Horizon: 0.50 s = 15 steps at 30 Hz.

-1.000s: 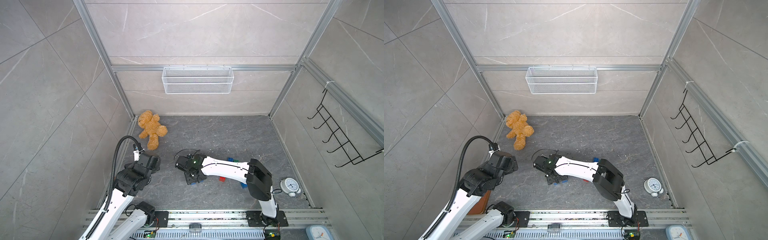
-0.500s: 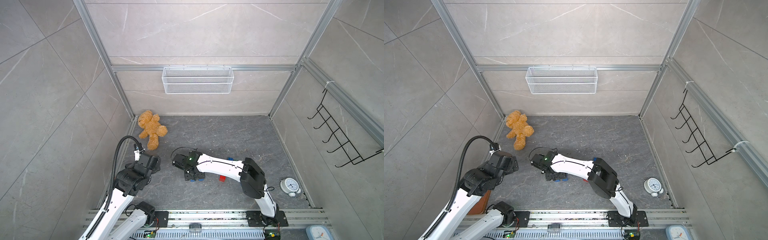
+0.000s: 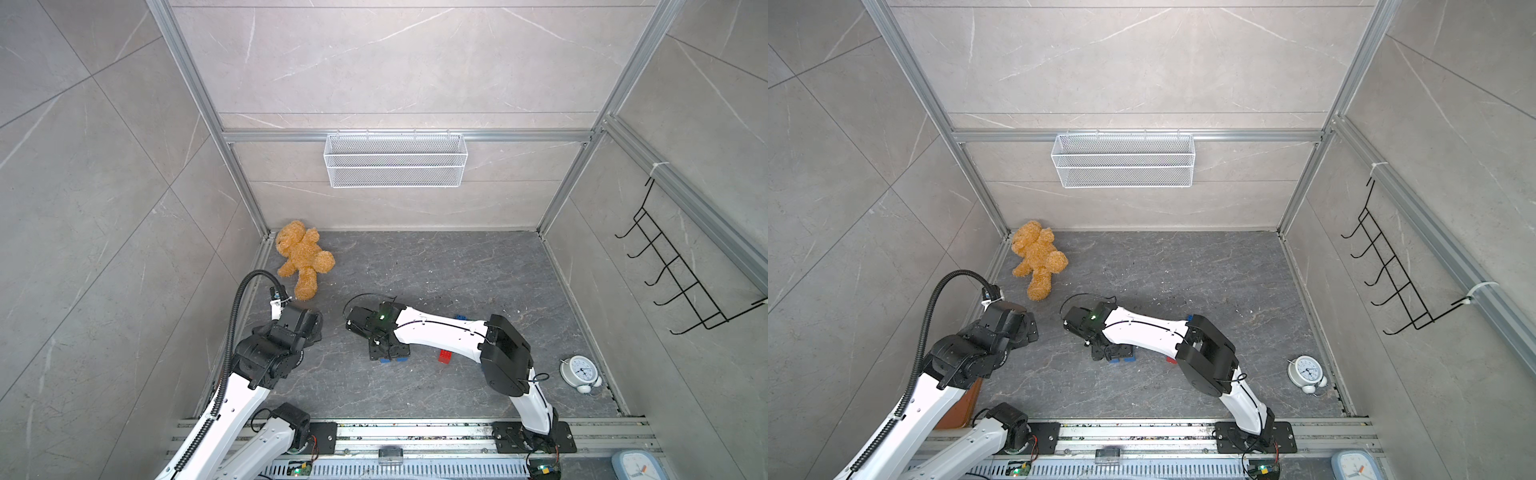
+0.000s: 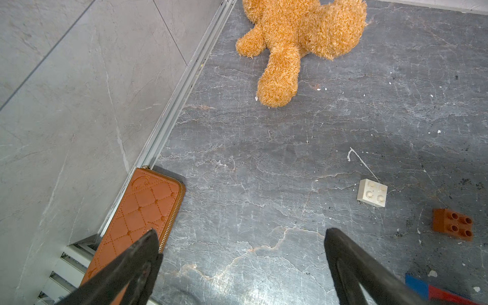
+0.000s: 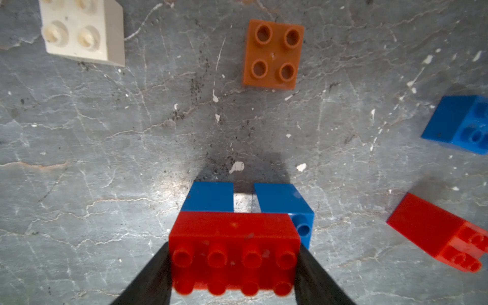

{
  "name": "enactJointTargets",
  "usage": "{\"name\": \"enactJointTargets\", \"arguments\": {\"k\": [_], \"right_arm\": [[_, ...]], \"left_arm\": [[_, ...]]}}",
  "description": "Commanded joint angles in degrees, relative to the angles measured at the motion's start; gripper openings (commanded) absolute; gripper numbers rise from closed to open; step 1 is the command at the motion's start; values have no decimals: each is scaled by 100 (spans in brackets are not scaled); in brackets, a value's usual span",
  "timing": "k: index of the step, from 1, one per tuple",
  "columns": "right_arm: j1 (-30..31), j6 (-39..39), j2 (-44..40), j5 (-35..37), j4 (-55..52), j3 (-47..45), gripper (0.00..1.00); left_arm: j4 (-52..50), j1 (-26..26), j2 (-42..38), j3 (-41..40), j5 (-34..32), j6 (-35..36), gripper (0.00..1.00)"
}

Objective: Assemble the letter h with lego
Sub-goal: Assemble the lego brick with the lego brick.

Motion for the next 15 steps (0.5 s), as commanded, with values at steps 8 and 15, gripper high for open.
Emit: {"name": "enactJointTargets", "arguments": {"k": [8, 15], "right_arm": [[-22, -113, -188, -264, 307, -243, 62], [-37, -250, -411, -37, 95, -95, 76]], "left_arm": [[120, 35, 75, 19, 91, 135, 99], [121, 40, 132, 24, 116, 139, 99]]}}
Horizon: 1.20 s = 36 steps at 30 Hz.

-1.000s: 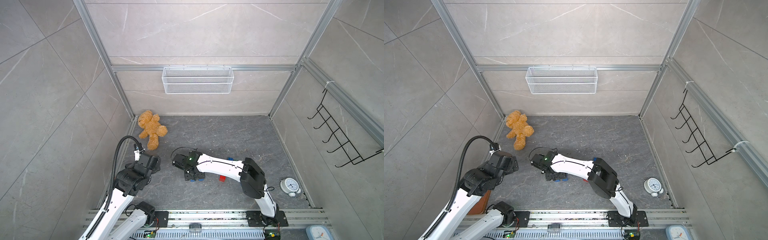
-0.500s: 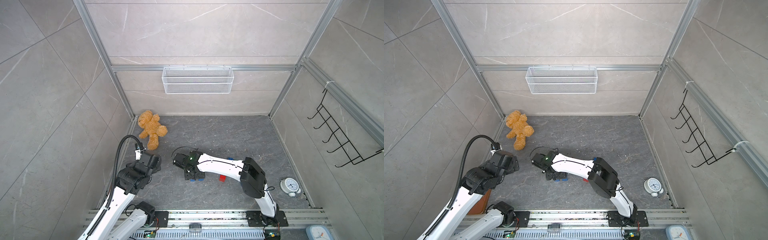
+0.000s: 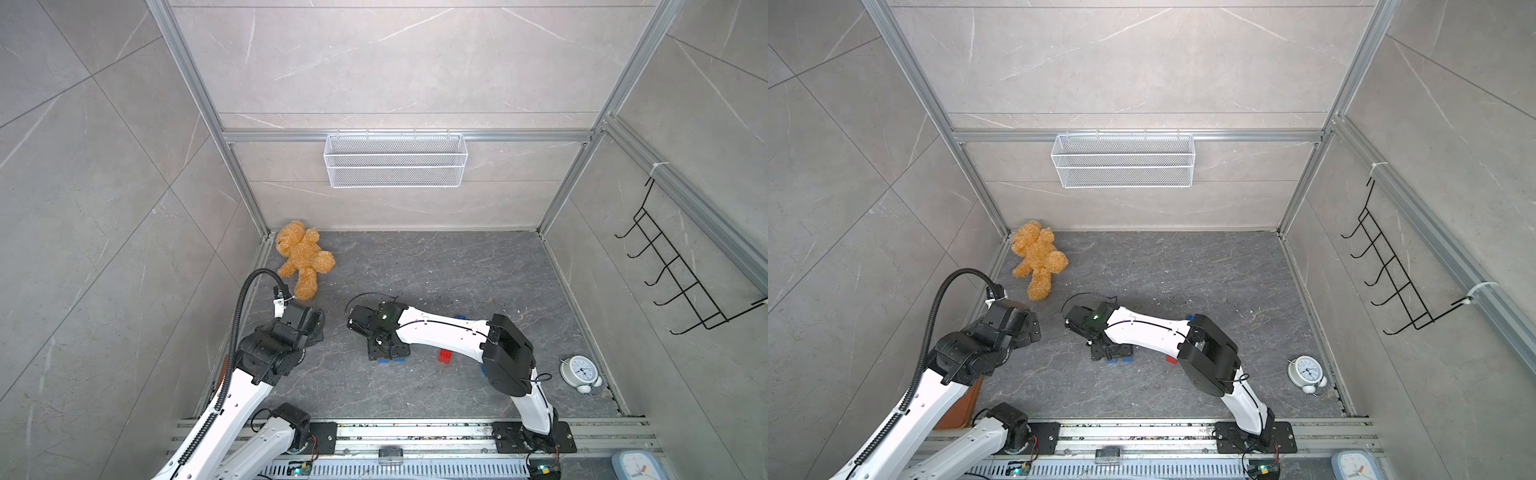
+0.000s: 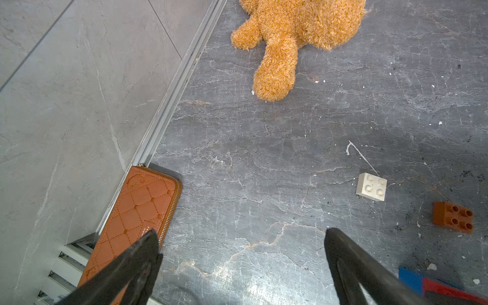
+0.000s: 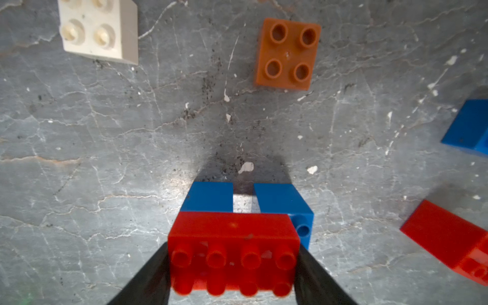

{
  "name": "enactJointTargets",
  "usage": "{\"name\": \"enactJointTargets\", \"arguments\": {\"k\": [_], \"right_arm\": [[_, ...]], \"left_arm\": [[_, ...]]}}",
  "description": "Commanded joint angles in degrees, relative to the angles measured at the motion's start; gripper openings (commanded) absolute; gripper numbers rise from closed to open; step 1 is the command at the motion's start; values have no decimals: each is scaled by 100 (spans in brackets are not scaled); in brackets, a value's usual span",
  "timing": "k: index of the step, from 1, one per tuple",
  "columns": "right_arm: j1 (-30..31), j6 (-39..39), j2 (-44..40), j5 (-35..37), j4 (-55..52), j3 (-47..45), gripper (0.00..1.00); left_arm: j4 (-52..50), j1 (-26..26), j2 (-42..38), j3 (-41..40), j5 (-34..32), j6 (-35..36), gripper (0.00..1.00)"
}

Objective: Assemble the letter h with lego
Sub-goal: Assemble the lego brick with the lego brick.

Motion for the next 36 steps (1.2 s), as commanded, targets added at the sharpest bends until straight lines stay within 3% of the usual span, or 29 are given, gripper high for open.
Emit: {"name": "enactJointTargets", "arguments": {"k": [1, 6, 11, 21, 25, 30, 36], "right_arm": [[-11, -117, -342, 128, -167, 36, 79], [-123, -259, -513, 176, -211, 41, 87], [-384, -725, -566, 201, -48, 156, 84], [-916, -1646, 153, 248, 490, 524, 81], [-1130, -1772, 410, 21, 731, 590, 79], [-1262, -1787, 686, -212, 845, 632, 77], [-1301, -1763, 831, -308, 963, 584, 76]], "left_arm": [[112, 42, 32, 24, 2, 120, 99], [123, 35, 32, 26, 11, 123, 99], [132, 35, 33, 23, 28, 136, 99], [219, 35, 119, -25, 223, 221, 100], [395, 35, 254, -105, 527, 439, 100], [838, -14, 448, -377, 1531, 803, 100], [1307, -107, 332, -694, 2024, 925, 100]]}}
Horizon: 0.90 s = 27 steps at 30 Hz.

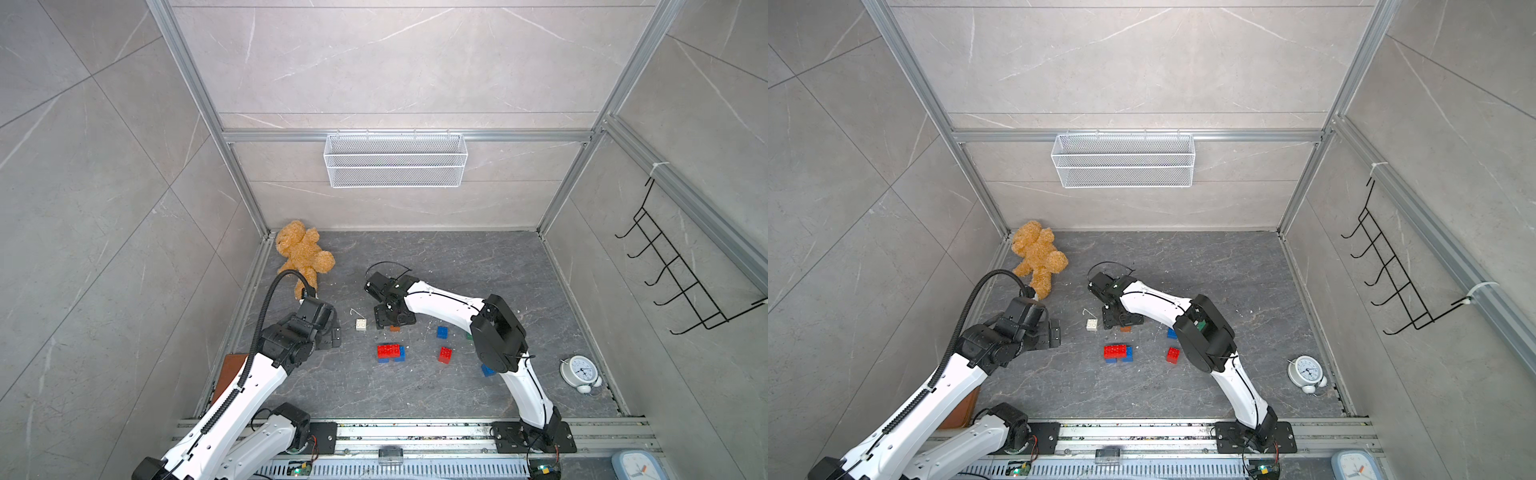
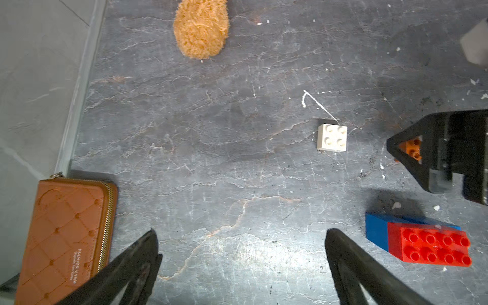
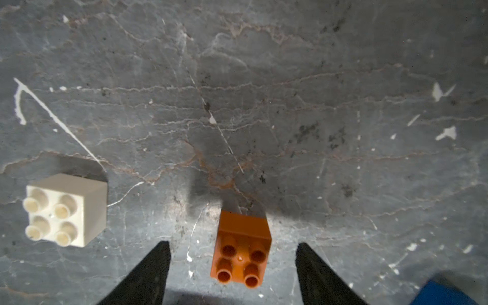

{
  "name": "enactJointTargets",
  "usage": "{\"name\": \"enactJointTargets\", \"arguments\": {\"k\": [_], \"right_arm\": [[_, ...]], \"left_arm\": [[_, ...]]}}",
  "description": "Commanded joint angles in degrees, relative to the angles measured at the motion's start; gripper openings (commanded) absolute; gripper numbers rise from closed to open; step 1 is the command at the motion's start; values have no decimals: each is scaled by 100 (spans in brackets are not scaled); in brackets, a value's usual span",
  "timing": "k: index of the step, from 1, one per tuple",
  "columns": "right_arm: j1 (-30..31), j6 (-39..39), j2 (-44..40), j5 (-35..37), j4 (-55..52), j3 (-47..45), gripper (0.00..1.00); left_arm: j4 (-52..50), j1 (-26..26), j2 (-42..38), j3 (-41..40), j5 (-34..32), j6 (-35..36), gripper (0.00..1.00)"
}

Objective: Assemble the letter h with lego
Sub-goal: Assemble the lego brick with the lego brick, then pick up the lego brick from the center of the board.

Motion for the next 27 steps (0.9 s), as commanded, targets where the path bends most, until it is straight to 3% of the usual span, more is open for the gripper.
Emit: {"name": "enactJointTargets", "arguments": {"k": [1, 8, 27], "right_arm": [[1, -50, 101, -117, 92, 96, 76], [-33, 145, 179, -113, 137, -43, 67], [-37, 531, -82, 37, 148, -337, 53]], "left_arm": [[501, -29, -203, -133, 544, 267, 100], [703, -104, -232, -288, 754, 325, 100], [405, -98, 43, -48, 410, 175, 100]]}}
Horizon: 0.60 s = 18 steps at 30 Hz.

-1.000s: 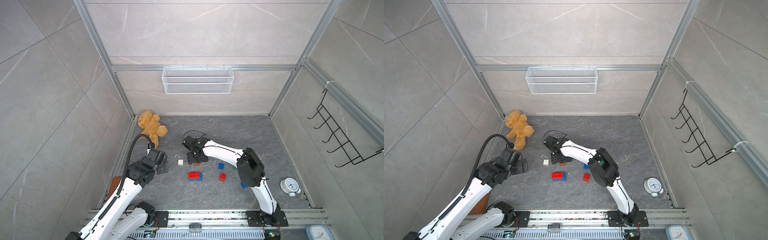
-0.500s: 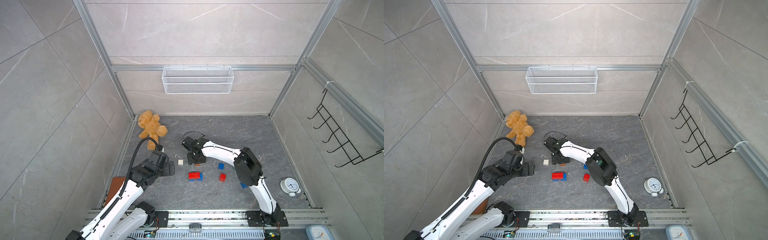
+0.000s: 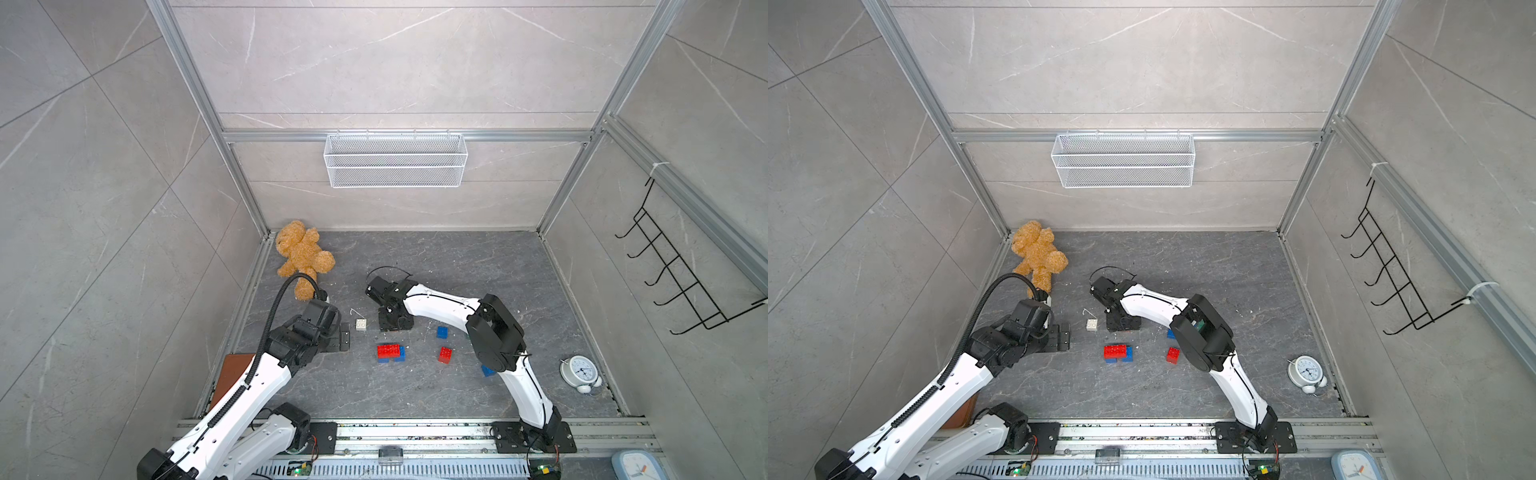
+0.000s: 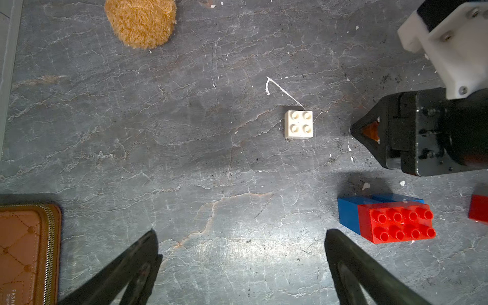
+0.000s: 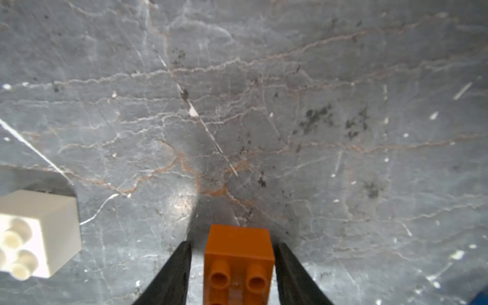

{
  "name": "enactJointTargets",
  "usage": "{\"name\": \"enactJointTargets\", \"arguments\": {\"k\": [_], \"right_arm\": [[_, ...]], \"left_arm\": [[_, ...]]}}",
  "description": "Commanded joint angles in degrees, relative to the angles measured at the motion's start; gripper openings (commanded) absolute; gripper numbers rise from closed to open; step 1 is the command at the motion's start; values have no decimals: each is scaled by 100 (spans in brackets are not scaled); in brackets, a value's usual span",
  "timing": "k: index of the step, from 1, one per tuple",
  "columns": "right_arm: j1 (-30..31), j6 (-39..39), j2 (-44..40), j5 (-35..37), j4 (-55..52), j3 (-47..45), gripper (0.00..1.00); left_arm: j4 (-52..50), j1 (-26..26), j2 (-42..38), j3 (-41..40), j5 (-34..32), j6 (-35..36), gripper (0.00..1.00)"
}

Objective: Assemble the letter h with lego
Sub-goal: Pick up the lego brick from the center of the board.

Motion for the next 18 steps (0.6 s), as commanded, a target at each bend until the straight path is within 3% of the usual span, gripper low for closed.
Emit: {"name": "enactJointTargets", "arguments": {"k": [1, 9, 18], "right_arm": [[-12, 123, -156, 119, -62, -61, 53], [-13, 97, -213, 221, -142, -5, 52], [-14, 96, -214, 273, -208, 20, 41]], "left_arm": [[-81, -12, -55, 254, -136, 15, 100], [-96, -10, -35, 270, -148, 15, 100], [-115, -10, 0, 291, -145, 14, 100]]}}
